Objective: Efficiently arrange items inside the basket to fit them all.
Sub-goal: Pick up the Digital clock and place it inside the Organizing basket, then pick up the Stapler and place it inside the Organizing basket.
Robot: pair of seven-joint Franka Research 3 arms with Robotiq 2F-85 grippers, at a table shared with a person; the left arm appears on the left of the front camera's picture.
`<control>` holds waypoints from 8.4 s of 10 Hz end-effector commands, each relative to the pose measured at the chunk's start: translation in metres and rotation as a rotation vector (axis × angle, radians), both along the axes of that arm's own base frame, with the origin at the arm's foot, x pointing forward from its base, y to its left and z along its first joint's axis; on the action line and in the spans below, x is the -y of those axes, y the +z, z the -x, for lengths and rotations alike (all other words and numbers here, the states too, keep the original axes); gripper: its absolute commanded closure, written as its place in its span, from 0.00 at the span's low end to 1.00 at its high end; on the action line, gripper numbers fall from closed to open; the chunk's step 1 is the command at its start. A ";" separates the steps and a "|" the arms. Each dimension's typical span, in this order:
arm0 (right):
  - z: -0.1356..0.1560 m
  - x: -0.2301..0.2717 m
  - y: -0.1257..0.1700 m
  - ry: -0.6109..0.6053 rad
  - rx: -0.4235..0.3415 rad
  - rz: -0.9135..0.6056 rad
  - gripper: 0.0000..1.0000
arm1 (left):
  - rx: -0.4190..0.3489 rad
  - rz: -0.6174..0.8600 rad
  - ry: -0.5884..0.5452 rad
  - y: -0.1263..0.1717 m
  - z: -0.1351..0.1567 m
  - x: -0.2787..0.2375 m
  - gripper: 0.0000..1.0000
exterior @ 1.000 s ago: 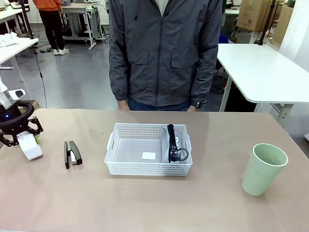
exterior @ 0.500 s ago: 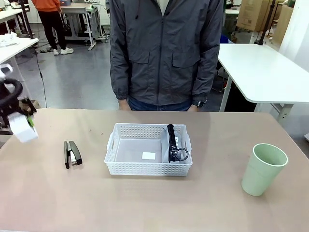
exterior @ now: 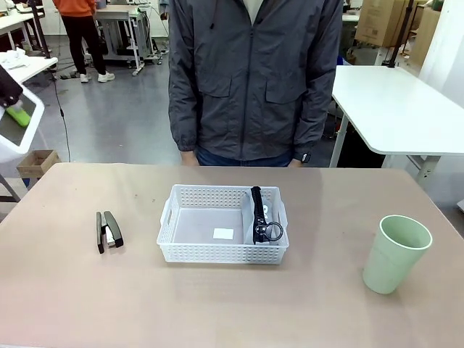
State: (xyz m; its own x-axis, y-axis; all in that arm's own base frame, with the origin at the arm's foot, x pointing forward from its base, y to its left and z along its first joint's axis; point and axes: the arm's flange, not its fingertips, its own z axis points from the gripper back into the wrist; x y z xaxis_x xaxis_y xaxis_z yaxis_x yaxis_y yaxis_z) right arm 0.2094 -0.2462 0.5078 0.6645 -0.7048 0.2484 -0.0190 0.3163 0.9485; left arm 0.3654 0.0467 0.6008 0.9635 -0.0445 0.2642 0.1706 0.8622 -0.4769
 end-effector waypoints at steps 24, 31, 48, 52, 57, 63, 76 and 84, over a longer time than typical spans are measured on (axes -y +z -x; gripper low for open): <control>-0.003 0.001 0.002 0.002 0.037 0.002 0.00 | -0.290 -0.514 -0.670 -0.206 -0.135 0.366 0.49; -0.003 0.001 0.002 0.002 0.037 0.002 0.00 | -0.216 -0.710 -0.804 -0.232 -0.124 0.377 0.49; -0.003 0.001 0.002 0.002 0.037 0.002 0.00 | -0.282 -0.715 -1.043 -0.253 -0.150 0.410 0.49; -0.003 0.001 0.002 0.002 0.037 0.002 0.00 | -0.310 -0.765 -1.057 -0.260 -0.151 0.420 0.49; -0.003 0.001 0.002 0.002 0.037 0.002 0.00 | -0.337 -0.788 -1.059 -0.262 -0.152 0.420 0.00; -0.003 0.001 0.002 0.002 0.037 0.002 0.00 | -0.279 -0.595 -0.984 -0.219 -0.152 0.401 0.00; -0.003 0.001 0.002 0.002 0.037 0.002 0.00 | 0.362 0.715 -0.052 -0.103 0.088 -0.091 0.00; -0.003 0.001 0.002 0.002 0.037 0.002 0.00 | 0.220 0.859 0.158 -0.158 0.108 -0.149 0.00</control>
